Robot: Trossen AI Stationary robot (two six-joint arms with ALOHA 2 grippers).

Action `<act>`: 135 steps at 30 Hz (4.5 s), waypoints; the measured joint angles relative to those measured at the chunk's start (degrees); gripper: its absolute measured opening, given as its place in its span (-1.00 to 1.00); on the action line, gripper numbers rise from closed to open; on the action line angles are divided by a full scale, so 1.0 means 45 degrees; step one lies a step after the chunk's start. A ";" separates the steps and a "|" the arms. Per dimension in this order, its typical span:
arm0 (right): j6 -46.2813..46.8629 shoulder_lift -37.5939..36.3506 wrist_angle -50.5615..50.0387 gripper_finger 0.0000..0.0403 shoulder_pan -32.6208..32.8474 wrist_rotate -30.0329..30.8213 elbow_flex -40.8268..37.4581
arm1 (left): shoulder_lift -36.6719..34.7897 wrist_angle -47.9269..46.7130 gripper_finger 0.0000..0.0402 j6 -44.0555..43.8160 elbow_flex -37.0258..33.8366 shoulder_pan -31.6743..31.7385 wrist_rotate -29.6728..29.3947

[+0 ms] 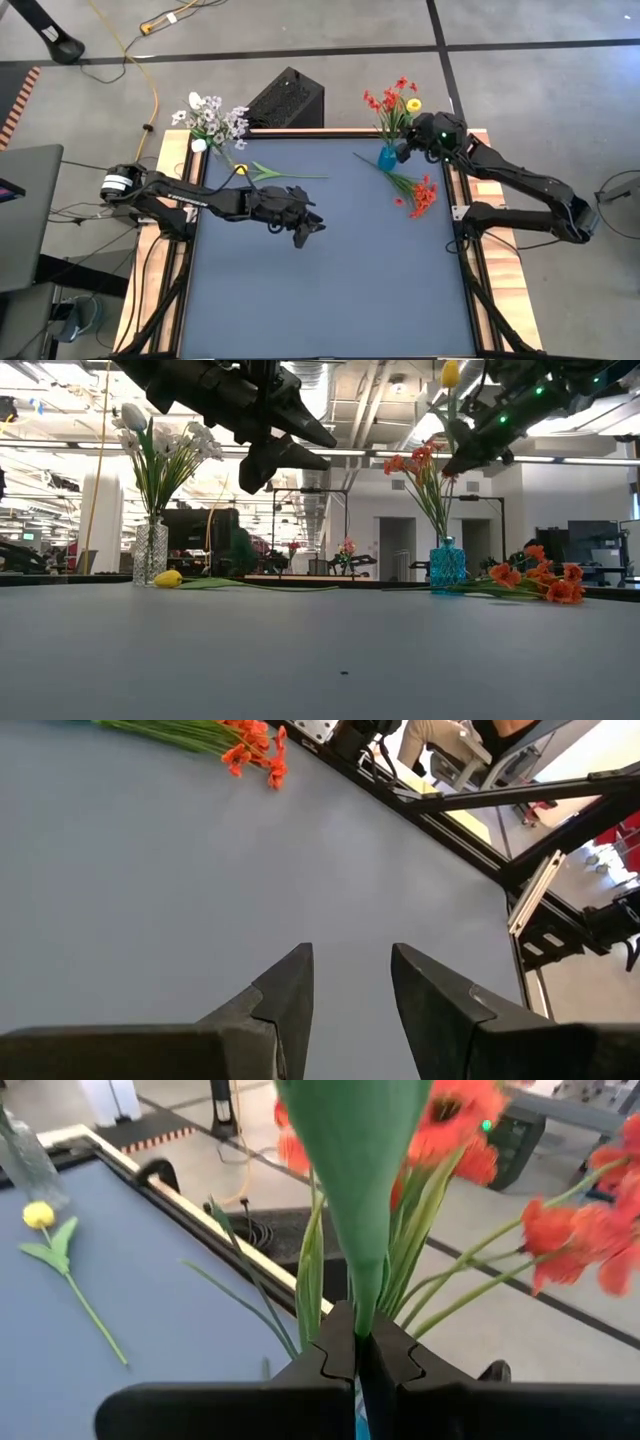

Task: Sort flowers into vase by color
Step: Put the bottom yellow flower into the blue vase, then put the orange flowers into the blue vase

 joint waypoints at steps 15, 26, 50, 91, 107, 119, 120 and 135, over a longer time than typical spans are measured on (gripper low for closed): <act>0.0000 -0.0344 -0.0101 -0.87 -0.0464 -0.0115 0.0000 | 0.0000 -0.0016 -0.39 -0.0006 0.0000 0.0039 0.0122; 0.0132 0.0696 -0.0355 -0.86 -0.0318 -0.0295 0.0000 | 0.0005 -0.0187 -0.39 -0.0118 -0.0010 0.0027 0.0243; 0.0874 0.1161 -0.3110 -0.01 -0.0318 -0.1152 0.0000 | 0.0005 -0.0207 -0.39 -0.0312 -0.0010 -0.0078 0.0291; 0.4091 -0.1745 -0.6368 0.32 0.6091 -0.5243 0.0000 | 0.0524 -0.9230 -0.39 0.5836 0.3351 0.3429 -0.2905; 0.4809 0.0329 -0.5920 0.32 0.7065 0.2090 -0.0738 | 0.1802 -0.7797 -0.39 0.5185 0.3347 0.1327 -0.2998; 0.3983 0.4510 -0.4187 0.31 0.3603 0.1711 -0.0738 | 0.1802 -0.7875 -0.39 0.4472 0.3347 0.0996 -0.3118; 0.3795 0.4755 -0.3958 0.31 0.3413 0.1543 -0.0738 | 0.1802 -0.7880 -0.39 0.4362 0.3347 0.0996 -0.3113; 0.3463 0.6982 -0.4119 -0.32 0.2979 0.0189 -0.0670 | 0.1802 -0.8245 -0.39 0.3250 0.3347 0.0568 -0.3107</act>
